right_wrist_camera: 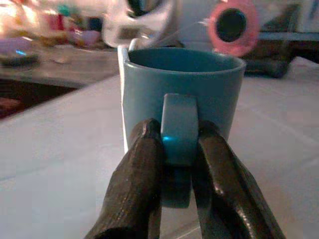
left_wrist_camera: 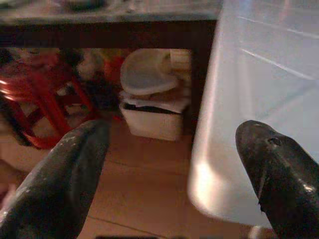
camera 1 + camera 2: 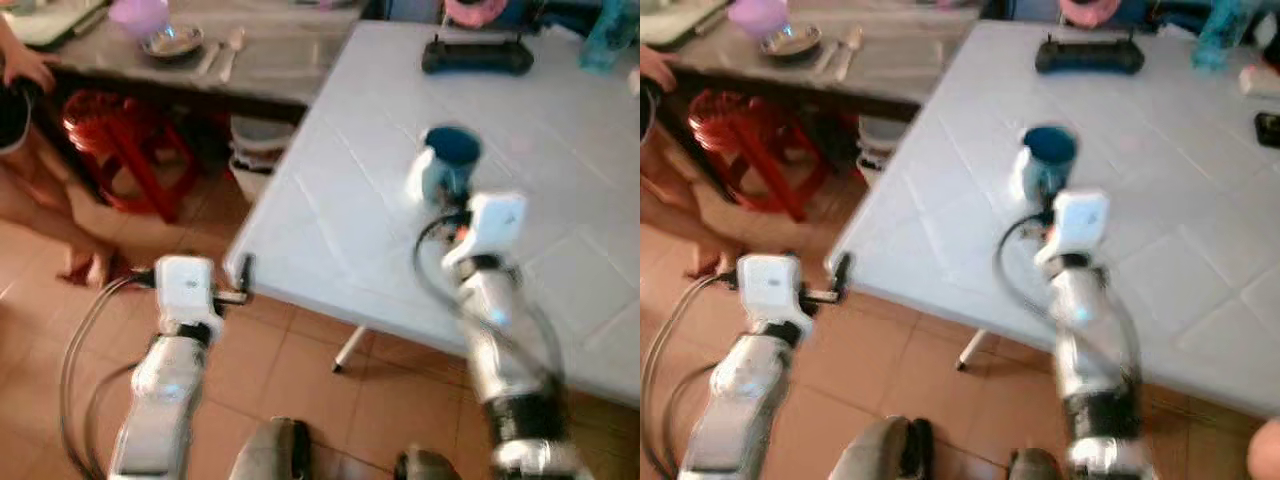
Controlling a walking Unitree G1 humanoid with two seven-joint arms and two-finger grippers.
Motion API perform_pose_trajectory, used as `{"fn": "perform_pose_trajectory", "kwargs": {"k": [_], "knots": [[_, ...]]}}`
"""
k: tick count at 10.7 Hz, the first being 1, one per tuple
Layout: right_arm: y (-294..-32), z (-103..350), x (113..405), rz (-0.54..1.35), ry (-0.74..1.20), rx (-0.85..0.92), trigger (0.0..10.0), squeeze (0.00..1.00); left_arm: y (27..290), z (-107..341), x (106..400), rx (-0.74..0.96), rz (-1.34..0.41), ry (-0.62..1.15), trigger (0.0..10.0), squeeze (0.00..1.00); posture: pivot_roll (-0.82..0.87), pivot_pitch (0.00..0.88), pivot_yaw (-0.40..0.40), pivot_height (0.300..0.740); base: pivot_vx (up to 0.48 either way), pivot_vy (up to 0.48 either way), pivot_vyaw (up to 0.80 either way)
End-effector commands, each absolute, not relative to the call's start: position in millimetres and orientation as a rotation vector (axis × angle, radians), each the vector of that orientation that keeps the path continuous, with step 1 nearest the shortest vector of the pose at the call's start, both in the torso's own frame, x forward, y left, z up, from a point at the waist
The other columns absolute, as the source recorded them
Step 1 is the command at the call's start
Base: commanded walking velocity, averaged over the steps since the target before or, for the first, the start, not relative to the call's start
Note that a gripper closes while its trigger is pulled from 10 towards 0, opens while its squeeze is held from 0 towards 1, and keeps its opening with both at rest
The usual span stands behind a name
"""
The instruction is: Setting the table
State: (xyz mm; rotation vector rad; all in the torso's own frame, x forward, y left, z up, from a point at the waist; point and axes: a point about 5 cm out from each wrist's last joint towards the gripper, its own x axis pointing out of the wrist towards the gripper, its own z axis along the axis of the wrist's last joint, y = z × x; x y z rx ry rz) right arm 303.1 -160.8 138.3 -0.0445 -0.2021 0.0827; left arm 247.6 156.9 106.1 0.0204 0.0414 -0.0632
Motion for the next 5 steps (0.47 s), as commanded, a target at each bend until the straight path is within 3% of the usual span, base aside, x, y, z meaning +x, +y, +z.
{"fn": "perform_pose_trajectory", "kwargs": {"k": [1, 5], "knots": [[-167, 138, 293, 0.076, -0.205, -0.067, 0.0, 0.00, 159, 106, 250, 0.012, -0.045, 0.033, 10.0, 0.00, 0.05, 0.035, 0.081, 0.740, 0.000, 0.480, 0.00], [-162, 141, 283, 0.076, -0.216, -0.107, 0.0, 0.00, 155, 106, 262, -0.035, -0.048, 0.008, 10.0, 0.00, 0.02, 0.000, 0.082, 0.740, 0.000, 0.480, 0.00]]}}
